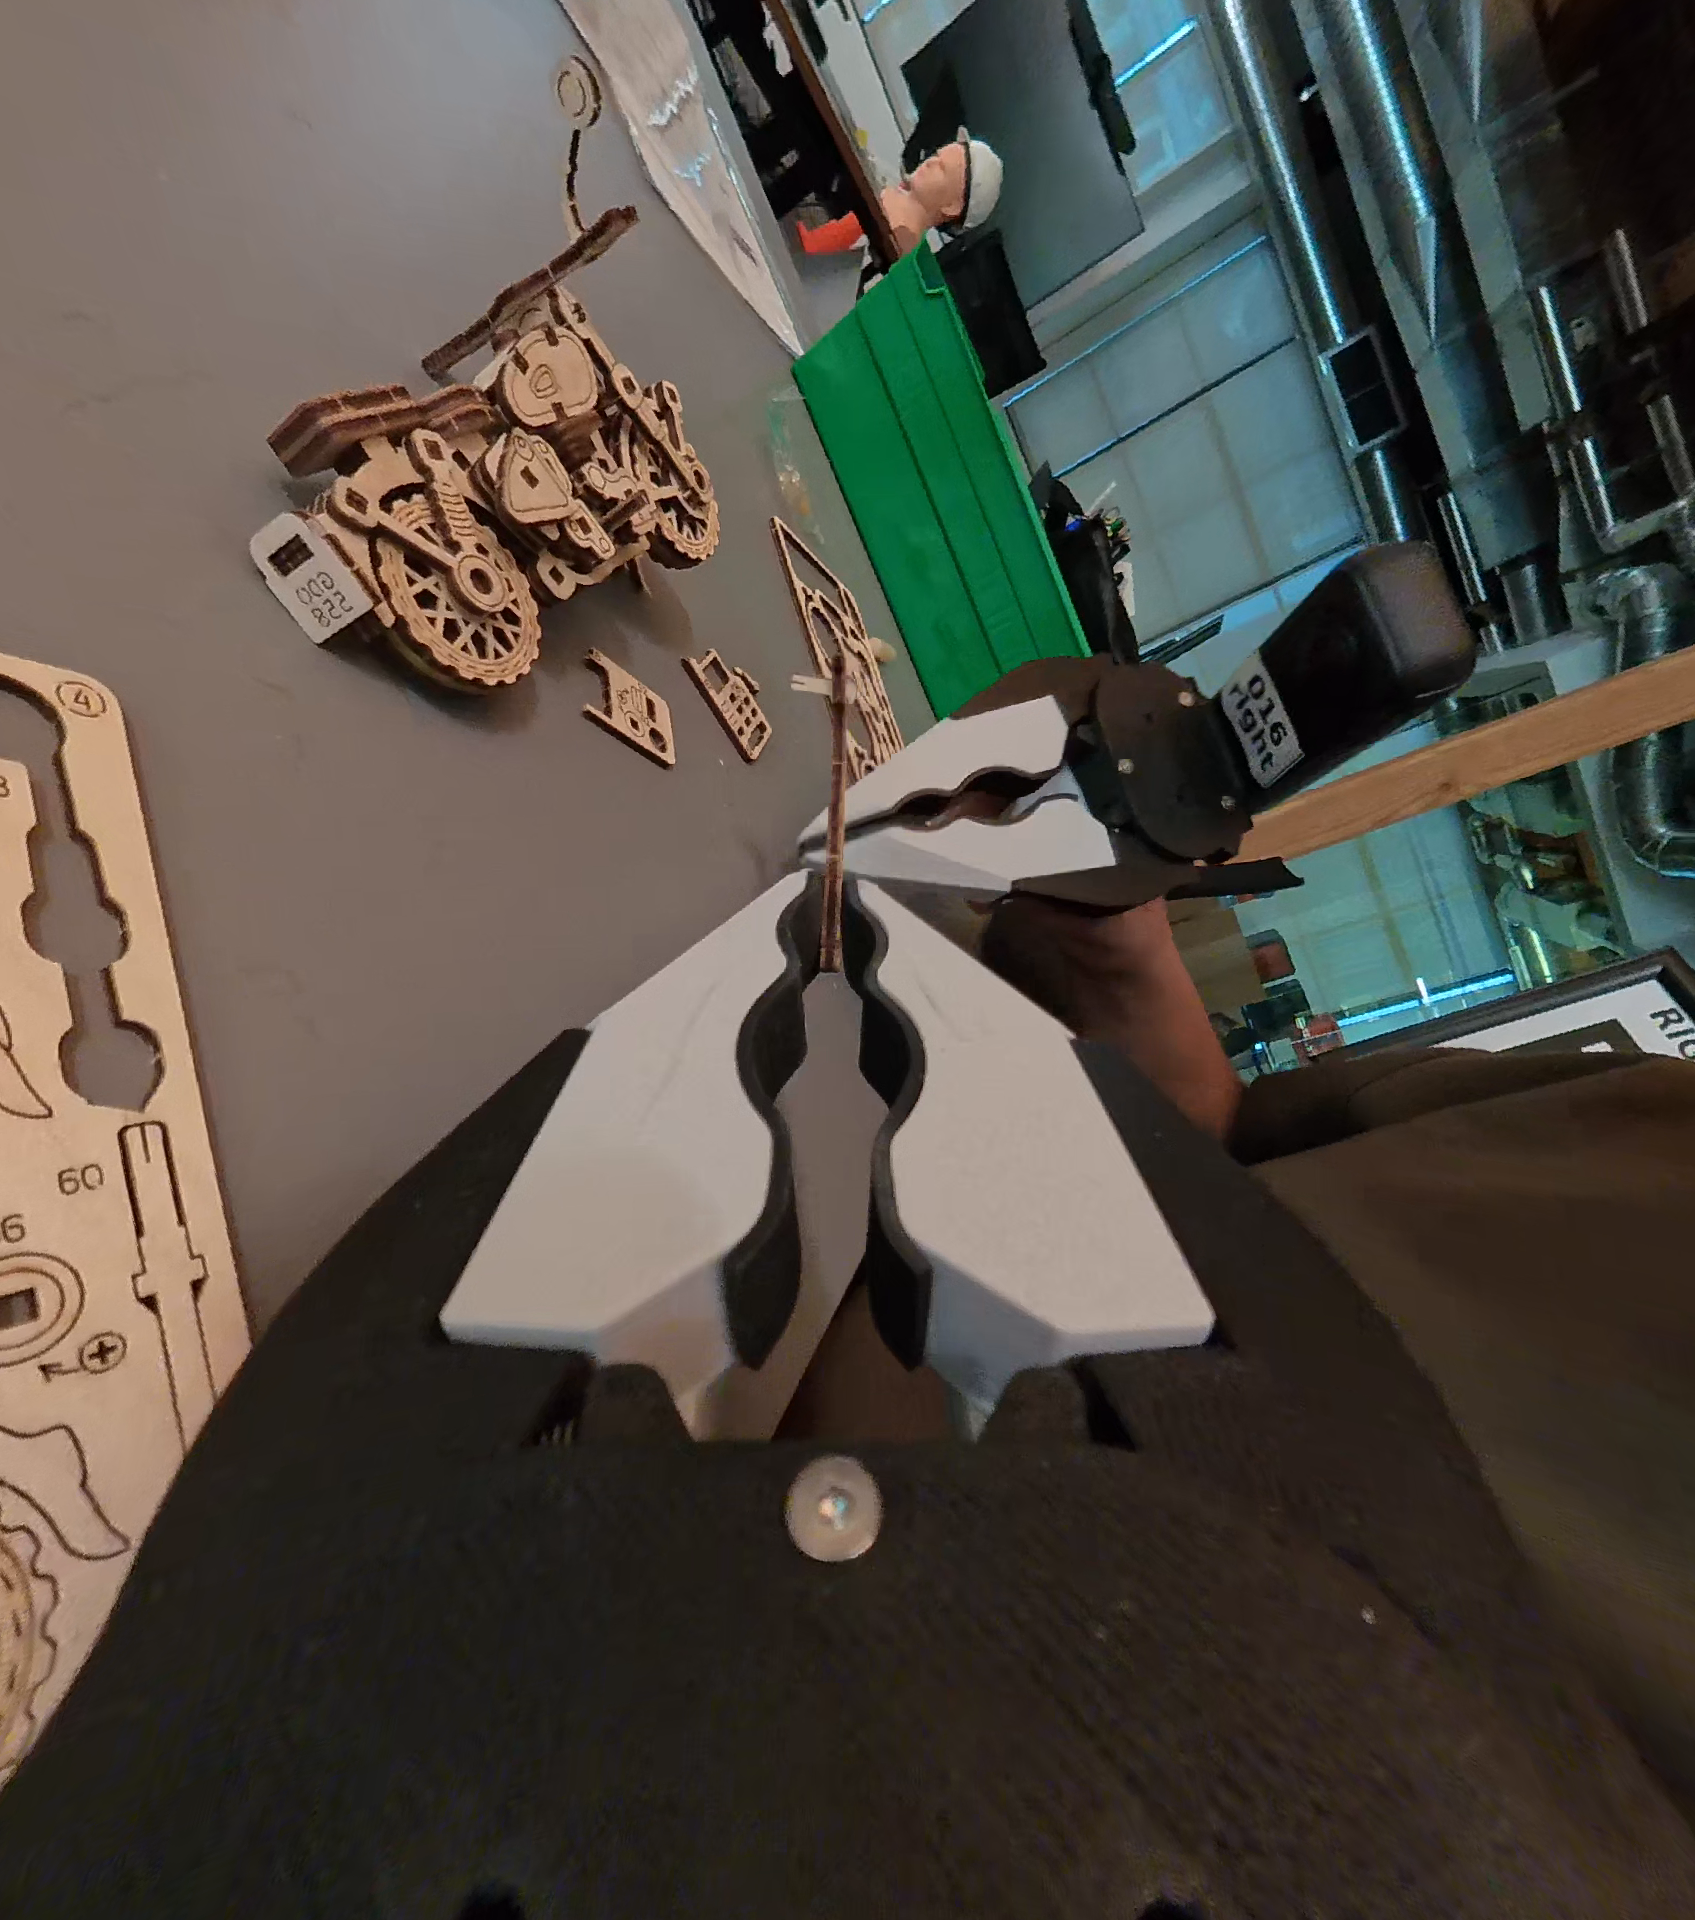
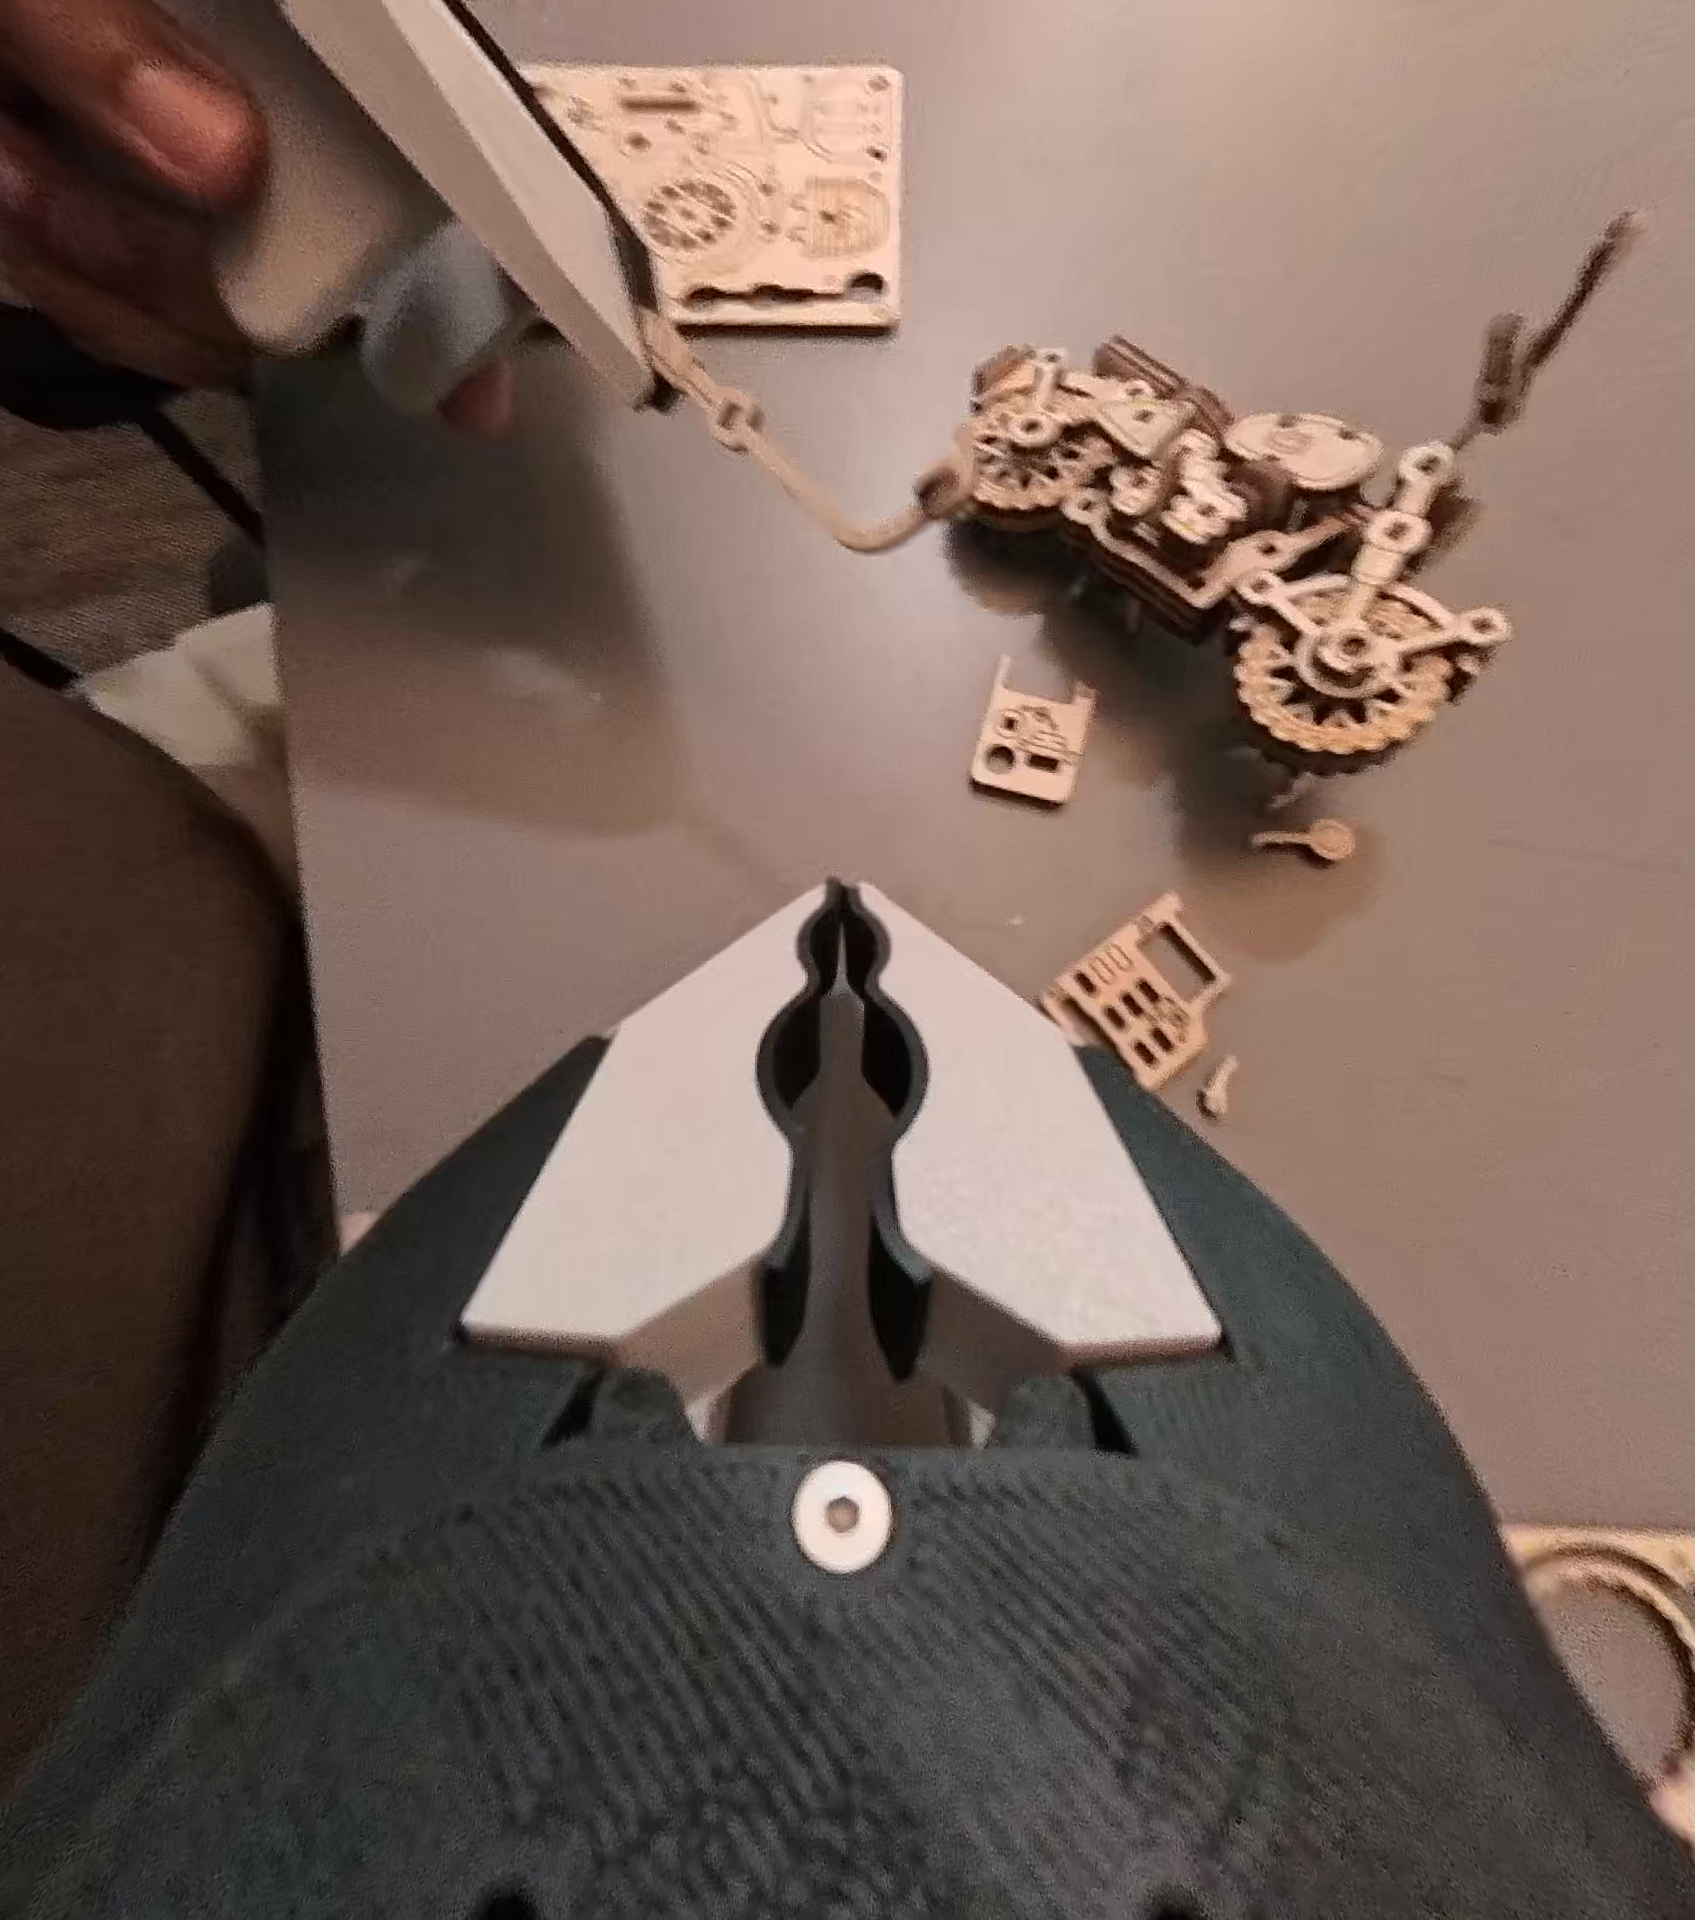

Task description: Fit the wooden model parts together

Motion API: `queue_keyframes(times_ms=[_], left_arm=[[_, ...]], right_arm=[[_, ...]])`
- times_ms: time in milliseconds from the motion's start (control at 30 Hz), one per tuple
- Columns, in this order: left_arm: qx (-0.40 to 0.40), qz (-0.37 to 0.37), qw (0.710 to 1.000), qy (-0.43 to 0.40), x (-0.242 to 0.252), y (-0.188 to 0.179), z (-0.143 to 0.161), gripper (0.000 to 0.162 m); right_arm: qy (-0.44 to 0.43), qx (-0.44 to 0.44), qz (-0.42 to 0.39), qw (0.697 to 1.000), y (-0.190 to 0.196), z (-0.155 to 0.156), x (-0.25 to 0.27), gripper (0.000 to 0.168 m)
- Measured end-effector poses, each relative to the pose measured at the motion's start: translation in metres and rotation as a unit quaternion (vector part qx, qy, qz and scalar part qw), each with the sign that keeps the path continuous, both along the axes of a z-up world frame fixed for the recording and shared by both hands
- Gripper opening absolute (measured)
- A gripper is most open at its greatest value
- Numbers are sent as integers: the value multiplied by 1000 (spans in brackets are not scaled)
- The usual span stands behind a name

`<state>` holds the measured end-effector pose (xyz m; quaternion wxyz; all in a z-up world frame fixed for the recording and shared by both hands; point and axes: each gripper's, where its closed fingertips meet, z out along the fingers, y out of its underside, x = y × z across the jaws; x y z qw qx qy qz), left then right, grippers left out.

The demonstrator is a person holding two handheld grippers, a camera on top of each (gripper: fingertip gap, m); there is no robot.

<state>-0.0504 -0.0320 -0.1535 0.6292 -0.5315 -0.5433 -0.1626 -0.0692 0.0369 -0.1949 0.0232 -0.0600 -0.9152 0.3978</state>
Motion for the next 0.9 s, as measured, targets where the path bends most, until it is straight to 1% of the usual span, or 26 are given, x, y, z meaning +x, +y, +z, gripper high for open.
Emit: queue_keyframes(times_ms=[33,133,267,400,633,900], left_arm=[[-1,1,1000,0,0,0,0,0],[1,4,1000,0,-1,-1,1,0],[3,4,1000,0,-1,-1,1,0],[5,5,1000,3,-2,0,1,0],[9,-12,1000,16,0,8,5,0],[-9,-25,998,51,19,19,15,0]], right_arm=[[13,8,-9,1000,4,-1,-4,0],[12,1,-29,1000,15,4,-10,2],[-9,-45,-26,999,21,24,-3,7],[11,-82,-35,996,26,37,-3,10],[10,-98,-33,995,24,39,2,15],[16,-119,-36,992,23,49,32,16]])
